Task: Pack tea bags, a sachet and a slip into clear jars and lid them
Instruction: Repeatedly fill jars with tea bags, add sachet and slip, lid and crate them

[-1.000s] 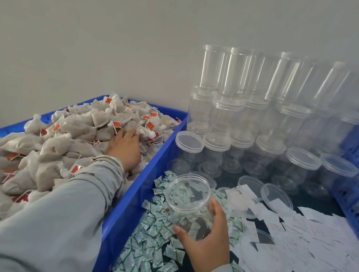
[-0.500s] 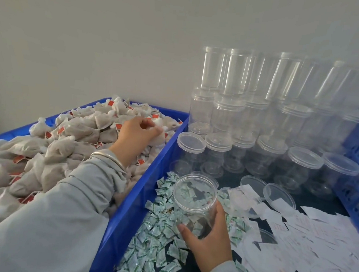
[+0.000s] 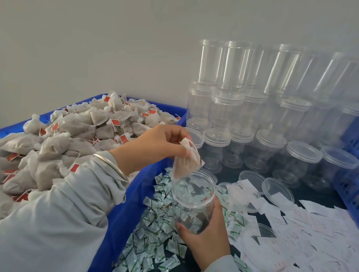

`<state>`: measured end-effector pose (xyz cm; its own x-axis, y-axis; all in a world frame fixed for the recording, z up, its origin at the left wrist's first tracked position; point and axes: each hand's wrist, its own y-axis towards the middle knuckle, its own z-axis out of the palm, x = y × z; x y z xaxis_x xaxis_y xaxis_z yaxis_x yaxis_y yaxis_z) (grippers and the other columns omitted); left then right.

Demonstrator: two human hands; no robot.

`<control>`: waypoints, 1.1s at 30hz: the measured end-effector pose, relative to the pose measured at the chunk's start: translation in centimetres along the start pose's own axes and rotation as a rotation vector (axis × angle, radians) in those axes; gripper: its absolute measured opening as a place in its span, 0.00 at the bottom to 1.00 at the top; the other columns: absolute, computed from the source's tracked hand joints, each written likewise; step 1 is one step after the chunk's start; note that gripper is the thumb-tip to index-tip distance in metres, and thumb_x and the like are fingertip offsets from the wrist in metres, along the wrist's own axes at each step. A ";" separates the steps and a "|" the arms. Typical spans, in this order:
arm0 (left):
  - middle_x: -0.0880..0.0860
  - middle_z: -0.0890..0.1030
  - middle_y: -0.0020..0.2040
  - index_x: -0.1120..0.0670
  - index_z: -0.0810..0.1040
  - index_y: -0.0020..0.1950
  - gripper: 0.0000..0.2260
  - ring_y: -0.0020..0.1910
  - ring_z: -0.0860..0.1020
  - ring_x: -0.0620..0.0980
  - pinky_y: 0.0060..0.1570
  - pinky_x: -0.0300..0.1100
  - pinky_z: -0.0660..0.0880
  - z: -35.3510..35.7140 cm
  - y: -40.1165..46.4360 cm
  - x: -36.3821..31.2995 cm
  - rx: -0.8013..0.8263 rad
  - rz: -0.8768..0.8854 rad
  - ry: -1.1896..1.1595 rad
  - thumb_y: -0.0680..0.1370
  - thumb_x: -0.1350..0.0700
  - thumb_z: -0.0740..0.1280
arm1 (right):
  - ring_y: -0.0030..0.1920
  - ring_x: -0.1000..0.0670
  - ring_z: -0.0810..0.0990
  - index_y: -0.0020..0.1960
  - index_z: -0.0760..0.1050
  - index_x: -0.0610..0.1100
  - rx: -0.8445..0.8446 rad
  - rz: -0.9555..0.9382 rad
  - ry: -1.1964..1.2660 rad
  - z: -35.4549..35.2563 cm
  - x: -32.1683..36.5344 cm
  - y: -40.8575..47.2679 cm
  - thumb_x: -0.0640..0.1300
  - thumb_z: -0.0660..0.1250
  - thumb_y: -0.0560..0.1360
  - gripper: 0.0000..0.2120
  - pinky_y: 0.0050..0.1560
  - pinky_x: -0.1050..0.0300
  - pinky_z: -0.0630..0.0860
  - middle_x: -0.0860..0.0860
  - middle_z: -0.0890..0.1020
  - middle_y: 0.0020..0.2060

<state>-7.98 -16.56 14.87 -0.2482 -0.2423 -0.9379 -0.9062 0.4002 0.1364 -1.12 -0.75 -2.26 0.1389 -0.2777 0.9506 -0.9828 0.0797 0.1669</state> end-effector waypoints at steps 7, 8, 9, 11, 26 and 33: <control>0.50 0.81 0.38 0.54 0.79 0.42 0.08 0.43 0.79 0.50 0.56 0.50 0.76 0.6 -0.4 -0.2 0.091 -0.011 0.111 0.73 0.67 0.70 | 0.67 0.56 0.70 0.74 0.56 0.54 -0.002 -0.004 0.002 -0.1 0.2 0.0 0.52 0.80 0.58 0.51 0.67 0.52 0.69 0.55 0.70 0.66; 0.51 0.82 0.39 0.54 0.79 0.42 0.07 0.43 0.78 0.51 0.56 0.52 0.75 0.5 -0.4 -0.2 0.081 -0.010 0.111 0.73 0.67 0.70 | 0.67 0.56 0.69 0.74 0.56 0.54 0.001 0.000 0.005 -0.1 0.2 0.0 0.52 0.80 0.58 0.51 0.67 0.52 0.69 0.55 0.70 0.67; 0.53 0.82 0.40 0.55 0.79 0.42 0.07 0.43 0.78 0.53 0.56 0.53 0.75 0.5 -0.4 -0.2 0.068 -0.009 0.111 0.73 0.66 0.70 | 0.67 0.56 0.70 0.74 0.56 0.54 0.005 0.007 0.014 -0.1 0.2 0.0 0.51 0.80 0.58 0.51 0.67 0.54 0.70 0.55 0.70 0.67; 0.56 0.82 0.41 0.56 0.79 0.43 0.05 0.43 0.78 0.53 0.53 0.49 0.76 0.2 -0.3 -0.2 0.036 -0.015 0.109 0.74 0.65 0.69 | 0.66 0.57 0.71 0.74 0.56 0.55 0.016 0.021 0.035 -0.1 0.1 -0.1 0.51 0.81 0.58 0.51 0.66 0.57 0.71 0.55 0.69 0.68; 0.51 0.81 0.53 0.54 0.81 0.52 0.10 0.45 0.75 0.46 0.44 0.36 0.69 -7.7 1.6 5.9 -0.361 -0.316 0.920 0.77 0.62 0.62 | 0.67 0.54 0.69 0.74 0.55 0.56 0.043 0.034 0.047 -0.1 0.0 0.0 0.54 0.81 0.57 0.53 0.67 0.51 0.70 0.55 0.69 0.68; 0.54 0.75 0.65 0.54 0.73 0.67 0.15 0.60 0.75 0.52 0.58 0.41 0.70 -5.0 2.0 7.5 0.082 -0.387 1.072 0.80 0.58 0.61 | 0.66 0.56 0.71 0.74 0.56 0.54 0.043 0.027 0.062 -0.2 0.1 0.0 0.50 0.82 0.58 0.51 0.67 0.55 0.70 0.55 0.70 0.67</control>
<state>-13.36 -21.98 9.65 -0.1576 -0.9757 -0.1522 -0.9701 0.1818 -0.1609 -1.09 -0.62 -2.08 0.1178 -0.2165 0.9691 -0.9905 0.0445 0.1303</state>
